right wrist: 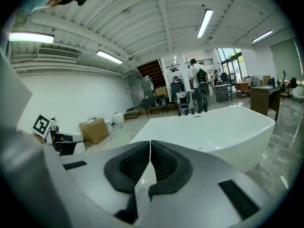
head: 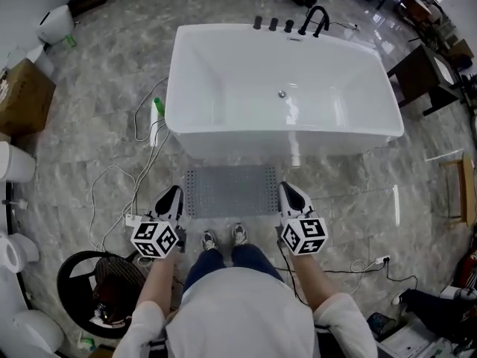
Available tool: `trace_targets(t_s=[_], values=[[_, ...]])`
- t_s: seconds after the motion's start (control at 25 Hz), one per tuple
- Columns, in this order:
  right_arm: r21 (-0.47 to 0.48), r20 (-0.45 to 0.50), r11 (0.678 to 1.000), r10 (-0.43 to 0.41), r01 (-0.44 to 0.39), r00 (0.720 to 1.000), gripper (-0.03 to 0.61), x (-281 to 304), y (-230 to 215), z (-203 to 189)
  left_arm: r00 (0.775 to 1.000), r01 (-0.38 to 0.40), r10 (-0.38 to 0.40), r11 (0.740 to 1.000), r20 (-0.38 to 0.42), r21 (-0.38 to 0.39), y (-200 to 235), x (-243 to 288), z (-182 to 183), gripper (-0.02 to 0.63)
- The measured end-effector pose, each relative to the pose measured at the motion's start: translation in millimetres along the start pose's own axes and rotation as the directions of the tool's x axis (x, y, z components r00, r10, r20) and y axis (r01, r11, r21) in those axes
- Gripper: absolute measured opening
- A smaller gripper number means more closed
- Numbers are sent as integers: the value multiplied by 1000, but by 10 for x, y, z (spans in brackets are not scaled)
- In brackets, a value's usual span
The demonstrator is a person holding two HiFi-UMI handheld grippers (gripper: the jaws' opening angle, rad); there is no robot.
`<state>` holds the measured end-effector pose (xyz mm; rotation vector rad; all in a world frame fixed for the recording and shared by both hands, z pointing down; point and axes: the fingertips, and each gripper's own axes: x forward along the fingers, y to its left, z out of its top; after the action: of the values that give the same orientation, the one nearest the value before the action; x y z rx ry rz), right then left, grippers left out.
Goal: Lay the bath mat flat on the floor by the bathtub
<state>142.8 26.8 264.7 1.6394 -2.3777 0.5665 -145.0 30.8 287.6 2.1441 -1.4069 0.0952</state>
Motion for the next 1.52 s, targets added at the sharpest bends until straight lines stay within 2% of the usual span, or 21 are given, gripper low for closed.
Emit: trace_targets(t_s=[0.12,0.4,0.56,0.8,1.0,1.24,1.52], values=[[-16,28,1000,14,-14,1000,34,-153,85,166,999,17,-17,1000,41,13,-137,-120,184,51],[-26,63,999,28,-26,998,34,-445,218,344,995,50,-59,993,82,110,-436,-369,449,51],[-11,96,999,33,-32,995,34,-499,297,469,990,73,-84,993,110,96,-507,-434,570,51],[12,164,998,53,-56,985,34,-581,377,795,985,89,-106,989,137,120,-649,-516,749,51],[16,211,998,56,-61,976,34,-661,384,1017,976,104,-138,975,167,198,-827,-534,930,51],[23,233,996,76,-84,969,34,-725,392,1155,969,75,-138,955,206,288,-986,-619,1174,51],[3,229,997,70,-73,971,31,-761,394,1195,970,48,-109,961,217,271,-932,-736,1243,51]])
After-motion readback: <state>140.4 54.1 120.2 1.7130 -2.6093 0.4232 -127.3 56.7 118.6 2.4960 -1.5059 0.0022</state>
